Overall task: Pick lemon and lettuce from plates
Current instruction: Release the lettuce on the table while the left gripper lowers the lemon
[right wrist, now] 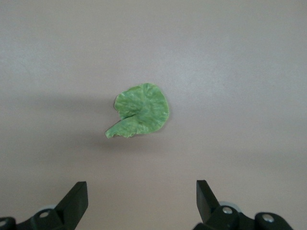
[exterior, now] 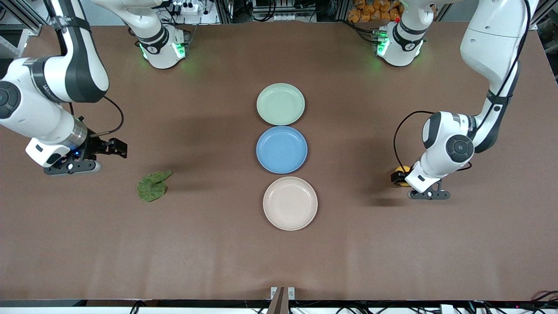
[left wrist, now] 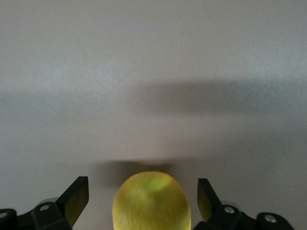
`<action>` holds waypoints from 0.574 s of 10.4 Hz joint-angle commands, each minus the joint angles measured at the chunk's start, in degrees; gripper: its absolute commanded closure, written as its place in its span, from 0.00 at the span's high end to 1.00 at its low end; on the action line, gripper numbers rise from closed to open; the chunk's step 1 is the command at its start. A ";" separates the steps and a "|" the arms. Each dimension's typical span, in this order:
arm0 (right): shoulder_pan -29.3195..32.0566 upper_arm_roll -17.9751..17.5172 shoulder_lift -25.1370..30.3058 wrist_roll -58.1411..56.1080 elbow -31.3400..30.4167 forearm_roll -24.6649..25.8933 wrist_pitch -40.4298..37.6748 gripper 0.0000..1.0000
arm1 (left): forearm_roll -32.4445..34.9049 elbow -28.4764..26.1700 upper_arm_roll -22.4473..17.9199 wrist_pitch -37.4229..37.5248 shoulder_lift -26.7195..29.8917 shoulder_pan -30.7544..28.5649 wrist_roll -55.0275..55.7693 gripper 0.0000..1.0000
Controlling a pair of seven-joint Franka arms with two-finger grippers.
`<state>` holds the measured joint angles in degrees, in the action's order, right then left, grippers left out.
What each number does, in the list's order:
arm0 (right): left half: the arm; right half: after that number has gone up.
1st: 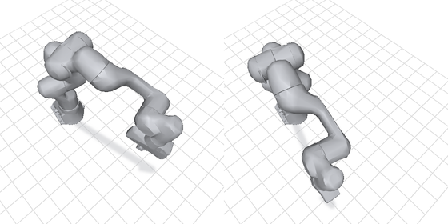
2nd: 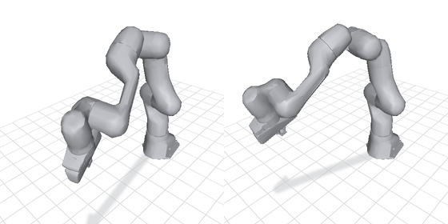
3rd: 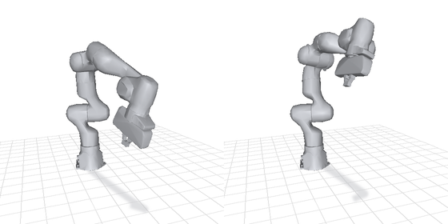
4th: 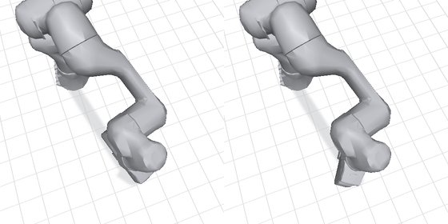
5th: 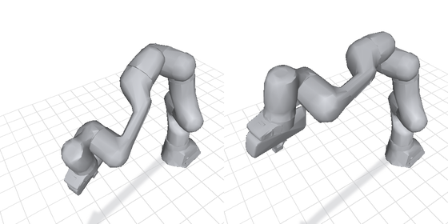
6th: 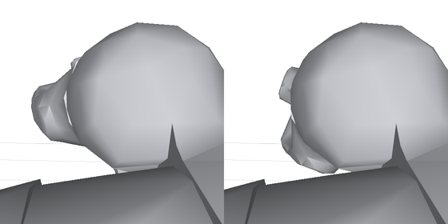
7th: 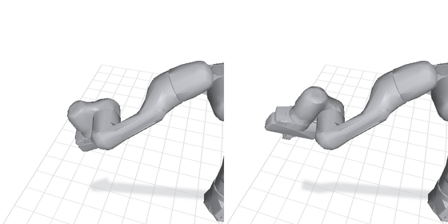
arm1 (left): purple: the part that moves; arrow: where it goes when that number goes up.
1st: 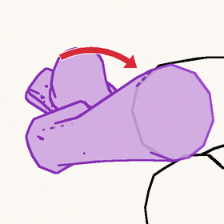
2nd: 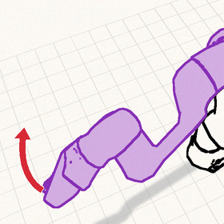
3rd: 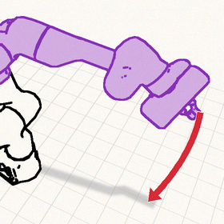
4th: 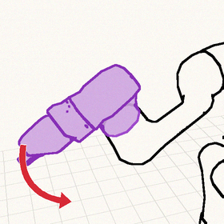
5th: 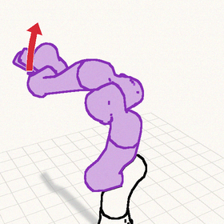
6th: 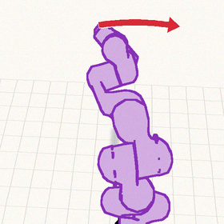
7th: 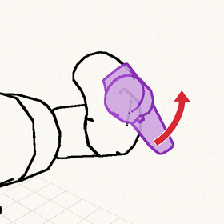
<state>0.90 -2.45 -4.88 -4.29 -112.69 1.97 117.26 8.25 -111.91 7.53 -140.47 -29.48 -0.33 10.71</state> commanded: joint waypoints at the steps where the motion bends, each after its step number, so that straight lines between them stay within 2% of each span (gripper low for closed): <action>1: -0.46 0.87 3.82 -1.16 -1.40 -0.92 -0.19 1.00 | 1.59 6.93 0.55 11.21 1.09 -0.46 -0.33 1.00; 3: -0.28 1.48 4.01 -0.90 1.76 -0.47 -1.50 1.00 | 0.81 13.53 0.82 19.84 1.35 -0.46 -0.25 1.00; 6: 0.07 3.59 3.83 -0.55 8.08 -0.38 -7.45 1.00 | 0.72 17.07 0.99 25.84 4.76 -0.28 0.01 1.00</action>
<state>0.94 0.02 -1.48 -4.31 -107.83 2.00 113.94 8.25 -95.74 7.95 -117.52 -26.87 -0.31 10.71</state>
